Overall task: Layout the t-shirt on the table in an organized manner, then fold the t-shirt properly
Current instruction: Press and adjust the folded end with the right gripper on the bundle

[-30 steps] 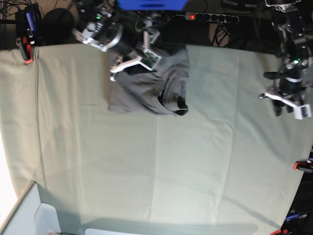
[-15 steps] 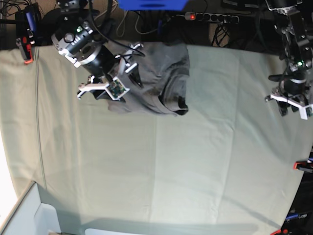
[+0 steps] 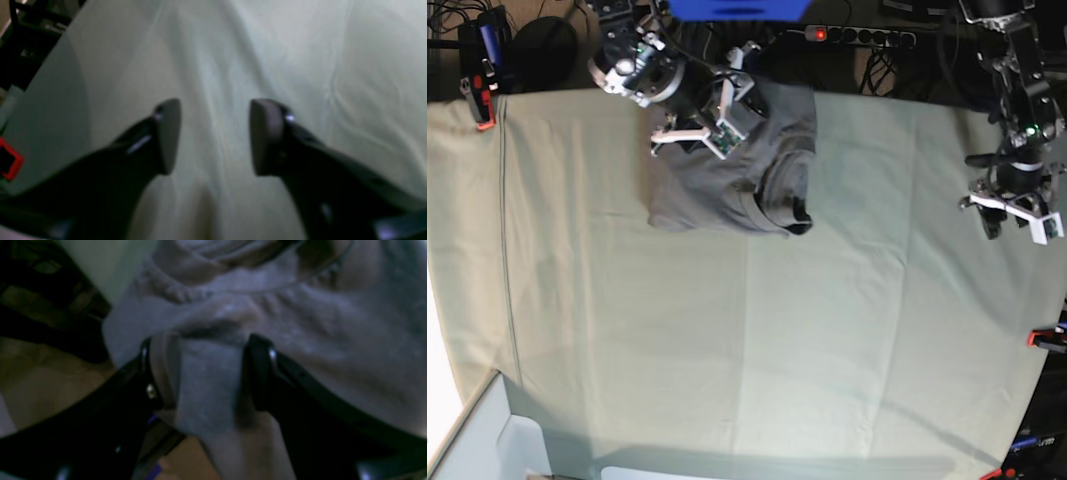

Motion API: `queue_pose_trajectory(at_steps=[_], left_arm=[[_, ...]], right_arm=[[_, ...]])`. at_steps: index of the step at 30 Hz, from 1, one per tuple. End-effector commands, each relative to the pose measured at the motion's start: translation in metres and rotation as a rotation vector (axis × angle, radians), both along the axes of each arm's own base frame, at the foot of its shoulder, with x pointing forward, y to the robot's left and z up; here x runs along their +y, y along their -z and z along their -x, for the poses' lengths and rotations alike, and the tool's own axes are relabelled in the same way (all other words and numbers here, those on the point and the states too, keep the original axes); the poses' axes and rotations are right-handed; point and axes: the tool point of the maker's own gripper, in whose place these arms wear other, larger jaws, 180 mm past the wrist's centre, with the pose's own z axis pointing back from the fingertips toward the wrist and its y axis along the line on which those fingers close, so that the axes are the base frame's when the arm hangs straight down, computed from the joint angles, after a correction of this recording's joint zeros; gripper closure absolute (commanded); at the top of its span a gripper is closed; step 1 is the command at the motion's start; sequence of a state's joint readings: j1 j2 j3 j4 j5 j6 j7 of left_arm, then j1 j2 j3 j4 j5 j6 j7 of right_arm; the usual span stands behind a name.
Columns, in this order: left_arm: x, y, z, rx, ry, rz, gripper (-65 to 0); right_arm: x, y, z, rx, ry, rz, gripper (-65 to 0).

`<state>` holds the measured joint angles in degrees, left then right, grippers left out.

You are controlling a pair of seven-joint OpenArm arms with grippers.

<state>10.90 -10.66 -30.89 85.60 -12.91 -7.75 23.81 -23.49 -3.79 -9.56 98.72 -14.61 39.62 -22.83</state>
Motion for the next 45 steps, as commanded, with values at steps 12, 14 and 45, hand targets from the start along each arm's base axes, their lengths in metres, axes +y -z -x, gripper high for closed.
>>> queue_pose_trajectory(at_steps=[12, 14, 45], left_arm=[[0.011, -0.018, -0.006, -0.045, 0.0, -0.046, -43.7], [0.012, -0.014, -0.002, -0.033, 0.0, -0.049, -43.7], [0.013, -0.01, 0.006, -0.052, -0.067, 0.002, -43.9]], right_arm=[[-0.03, -0.024, -0.089, -0.136, 0.078, 0.028, -29.1], [-0.039, -0.015, -0.096, -0.115, 0.105, 0.032, -29.1], [-0.031, -0.032, -0.054, -0.125, 0.101, 0.014, -29.2]])
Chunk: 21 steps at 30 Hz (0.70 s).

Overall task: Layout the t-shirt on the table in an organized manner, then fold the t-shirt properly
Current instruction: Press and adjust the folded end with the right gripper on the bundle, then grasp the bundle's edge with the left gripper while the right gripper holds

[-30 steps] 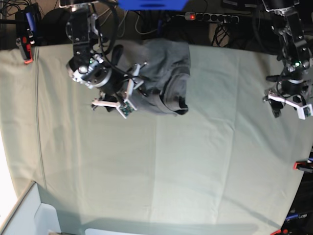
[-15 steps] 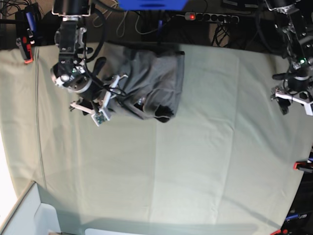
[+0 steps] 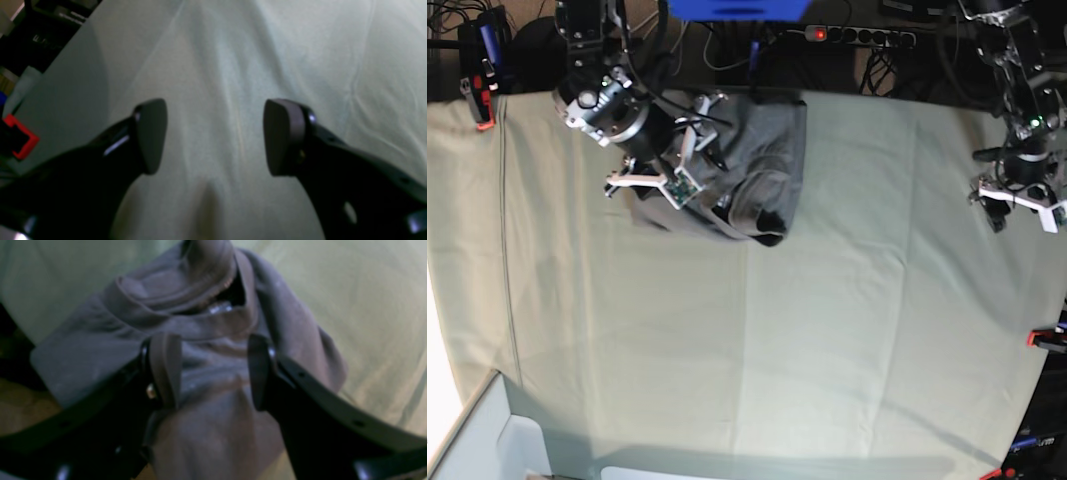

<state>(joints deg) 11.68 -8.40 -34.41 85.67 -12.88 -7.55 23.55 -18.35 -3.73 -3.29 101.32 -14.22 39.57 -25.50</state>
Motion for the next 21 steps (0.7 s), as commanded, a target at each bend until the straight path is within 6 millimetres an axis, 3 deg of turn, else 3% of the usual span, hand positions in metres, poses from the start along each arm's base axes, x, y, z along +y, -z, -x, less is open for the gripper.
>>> queue_pose_trajectory(at_steps=[1, 4, 8, 14, 18, 21], left_arm=[[0.003, -0.015, -0.009, -0.052, 0.002, -0.02, -43.9], [0.001, -0.017, -0.013, -0.062, 0.003, -0.016, -43.9], [-0.033, -0.016, -0.027, -0.072, 0.08, 0.012, -43.9], [-0.145, -0.022, -0.054, -0.118, 0.316, 0.102, -43.9], [-0.22, -0.033, -0.067, -0.154, 0.476, 0.164, -43.9], [-0.259, -0.035, -0.064, -0.157, 0.56, 0.197, -43.8]], right_arm=[[0.016, -0.011, 0.0, -0.028, -0.02, -0.057, -29.2], [0.042, -0.002, 0.02, 0.02, -0.088, -0.085, -29.2], [0.068, 0.021, 0.045, 0.106, -0.166, -0.102, -29.2], [0.089, 0.041, 0.069, 0.188, -0.229, -0.116, -29.2], [0.087, 0.04, 0.066, 0.182, -0.22, -0.118, -29.2], [0.086, 0.039, 0.06, 0.171, -0.221, -0.112, -29.2]])
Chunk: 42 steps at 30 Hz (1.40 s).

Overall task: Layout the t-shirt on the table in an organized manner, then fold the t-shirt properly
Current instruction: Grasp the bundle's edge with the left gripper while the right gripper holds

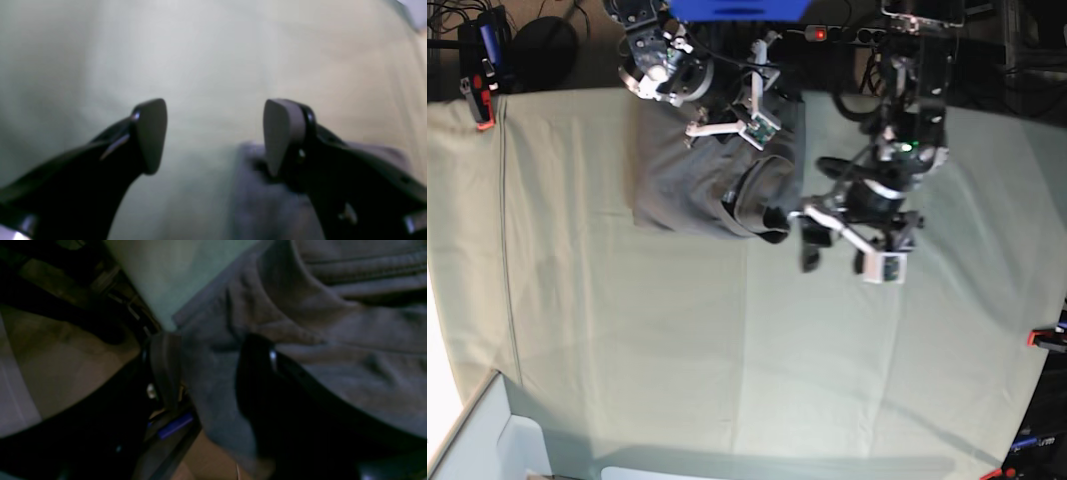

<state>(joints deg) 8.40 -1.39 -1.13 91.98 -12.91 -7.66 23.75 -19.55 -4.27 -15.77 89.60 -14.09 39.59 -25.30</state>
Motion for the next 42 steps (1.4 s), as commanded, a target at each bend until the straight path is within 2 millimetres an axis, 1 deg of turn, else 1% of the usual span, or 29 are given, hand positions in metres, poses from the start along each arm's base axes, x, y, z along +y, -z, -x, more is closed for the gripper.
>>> queue_pose_trajectory(at_steps=[1, 2, 5, 6, 7, 8, 10, 12, 16, 18, 21, 26, 29, 30, 31, 34, 36, 40, 42], left_arm=[[-0.009, -0.014, -0.005, -0.048, 0.007, 0.022, -43.8], [-0.018, -0.014, -0.003, -0.048, 0.026, 0.031, -43.7], [-0.036, -0.013, 0.002, -0.04, 0.069, 0.044, -43.4], [-0.043, -0.013, 0.004, -0.037, 0.082, 0.057, -42.9], [-0.048, -0.013, 0.006, -0.031, 0.089, 0.083, -41.0], [-0.05, -0.01, 0.008, -0.016, 0.09, 0.113, -36.8], [-0.052, -0.011, 0.007, -0.001, 0.082, 0.187, -25.9], [-0.053, -0.002, 0.009, 0.035, 0.071, 0.235, -17.1], [-0.053, 0.007, 0.003, 0.06, 0.063, 0.248, -3.9], [-0.054, 0.012, 0.004, 0.072, 0.063, 0.249, 0.0], [-0.055, 0.017, 0.001, 0.086, 0.061, 0.249, -0.1], [-0.053, 0.04, -0.001, 0.145, 0.048, 0.239, -0.1], [-0.046, 0.057, -0.003, 0.18, 0.038, 0.219, -0.1], [-0.042, 0.062, -0.007, 0.192, 0.035, 0.205, -0.1], [-0.033, 0.068, -0.011, 0.204, 0.029, 0.185, -0.1], [-0.026, 0.078, -0.023, 0.229, 0.02, 0.167, -0.1], [-0.024, 0.078, -0.032, 0.229, 0.017, 0.162, -0.1], [-0.021, 0.07, -0.048, 0.209, 0.015, 0.155, -0.1], [-0.019, 0.068, -0.051, 0.201, 0.014, 0.151, -0.1]], right_arm=[[0.006, -0.011, -0.01, -0.033, 0.005, -0.041, -29.2], [0.006, -0.011, -0.01, -0.033, 0.005, -0.041, -29.2], [0.006, -0.011, -0.01, -0.033, 0.005, -0.041, -29.2], [0.006, -0.011, -0.01, -0.033, 0.005, -0.041, -29.2], [0.006, -0.011, -0.01, -0.033, 0.005, -0.041, -29.2], [0.006, -0.011, -0.01, -0.033, 0.005, -0.041, -29.2], [0.006, -0.011, -0.01, -0.033, 0.005, -0.042, -29.2], [0.006, -0.011, -0.01, -0.033, 0.005, -0.042, -29.2], [0.007, -0.013, -0.01, -0.037, 0.003, -0.044, -29.2], [0.007, -0.012, -0.011, -0.038, 0.004, -0.042, -29.2], [0.006, -0.012, -0.011, -0.038, 0.003, -0.041, -29.2], [0.007, -0.012, -0.01, -0.038, 0.001, -0.042, -29.2], [0.008, -0.013, -0.01, -0.039, -0.002, -0.043, -29.2], [0.008, -0.012, -0.01, -0.038, -0.002, -0.043, -29.2], [0.008, -0.012, -0.01, -0.038, -0.002, -0.043, -29.2], [0.008, -0.012, -0.009, -0.035, -0.003, -0.043, -29.2], [0.009, -0.011, -0.009, -0.034, -0.004, -0.043, -29.2], [0.009, -0.011, -0.008, -0.032, -0.005, -0.043, -29.2], [0.009, -0.011, -0.008, -0.032, -0.005, -0.043, -29.2]])
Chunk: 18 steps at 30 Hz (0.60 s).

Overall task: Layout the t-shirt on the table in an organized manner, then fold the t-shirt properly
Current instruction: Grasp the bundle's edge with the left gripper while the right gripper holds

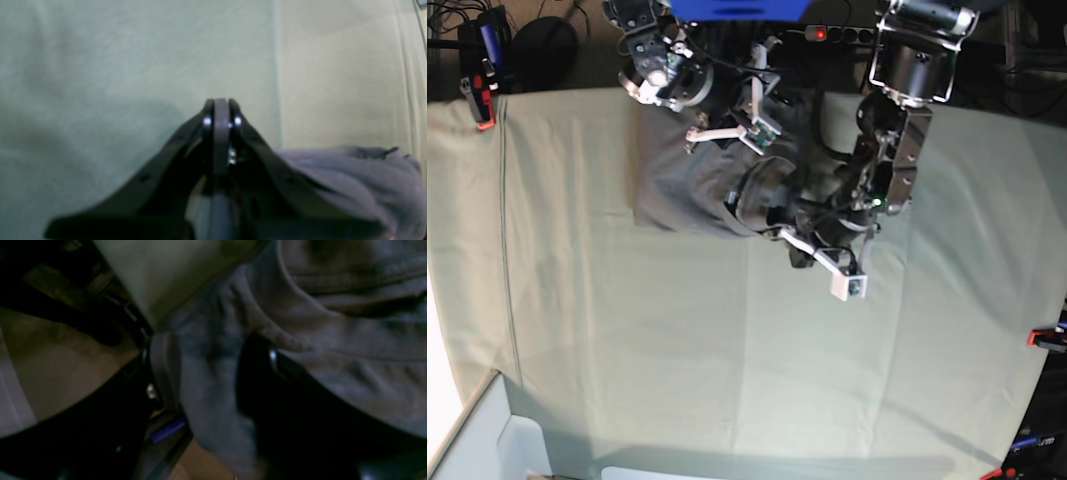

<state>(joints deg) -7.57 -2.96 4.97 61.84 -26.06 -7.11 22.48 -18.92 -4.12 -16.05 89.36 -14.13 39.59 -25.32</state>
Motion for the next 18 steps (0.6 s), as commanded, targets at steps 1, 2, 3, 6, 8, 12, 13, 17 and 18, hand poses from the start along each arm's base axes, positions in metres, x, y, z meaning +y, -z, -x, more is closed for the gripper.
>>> queue_pose_trajectory(at_steps=[1, 2, 3, 6, 8, 12, 13, 17, 18], left_arm=[[0.003, -0.016, -0.015, -0.052, -0.004, 0.007, -0.1], [0.009, -0.017, -0.016, -0.056, -0.012, -0.001, -0.1], [0.019, -0.02, -0.019, -0.065, -0.03, -0.006, -0.1], [0.039, -0.039, -0.029, -0.107, -0.094, 0.025, -0.5], [0.046, -0.052, -0.034, -0.136, -0.126, 0.061, -0.6], [0.069, -0.078, -0.035, -0.197, -0.145, 0.071, -8.0], [0.071, -0.08, -0.031, -0.191, -0.145, 0.086, -12.0], [0.075, -0.083, -0.009, -0.126, -0.131, 0.163, -31.9], [0.075, -0.081, -0.001, -0.102, -0.135, 0.191, -36.1]], right_arm=[[0.008, -0.01, -0.005, -0.025, 0.002, -0.045, -29.3], [0.008, -0.011, -0.006, -0.028, 0.002, -0.046, -29.3], [0.008, -0.013, -0.007, -0.034, 0.003, -0.047, -29.4], [0.006, -0.025, -0.014, -0.07, 0.014, -0.054, -29.4], [0.004, -0.036, -0.021, -0.106, 0.023, -0.059, -29.4], [0.001, -0.055, -0.031, -0.168, 0.03, -0.061, -29.3], [-0.003, -0.058, -0.032, -0.181, 0.028, -0.055, -29.3], [-0.018, -0.077, -0.041, -0.249, 0.043, -0.037, -29.3], [-0.025, -0.08, -0.045, -0.263, 0.062, -0.03, -29.4]])
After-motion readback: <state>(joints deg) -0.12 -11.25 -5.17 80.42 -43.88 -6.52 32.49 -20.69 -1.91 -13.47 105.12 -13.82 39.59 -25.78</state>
